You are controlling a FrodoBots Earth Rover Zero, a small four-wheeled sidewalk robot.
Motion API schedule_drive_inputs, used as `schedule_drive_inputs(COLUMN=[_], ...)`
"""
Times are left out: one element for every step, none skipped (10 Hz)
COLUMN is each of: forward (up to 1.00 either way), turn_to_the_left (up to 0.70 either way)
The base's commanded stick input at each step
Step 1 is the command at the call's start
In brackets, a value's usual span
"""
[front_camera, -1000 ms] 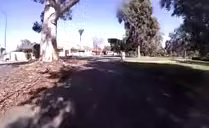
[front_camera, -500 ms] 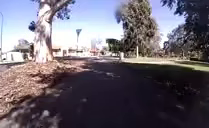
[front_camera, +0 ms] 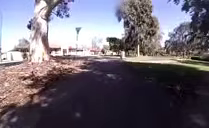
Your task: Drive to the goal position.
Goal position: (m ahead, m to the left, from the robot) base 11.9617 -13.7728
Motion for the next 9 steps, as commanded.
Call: schedule_drive_inputs(forward=[0.70, 0.70, 0.70, 0.70, 0.70, 0.70, 0.70, 0.70, 0.70], turn_to_the_left=[0.00, -0.11, -0.11, -0.11, 0.00, 0.00, 0.00, 0.00, 0.00])
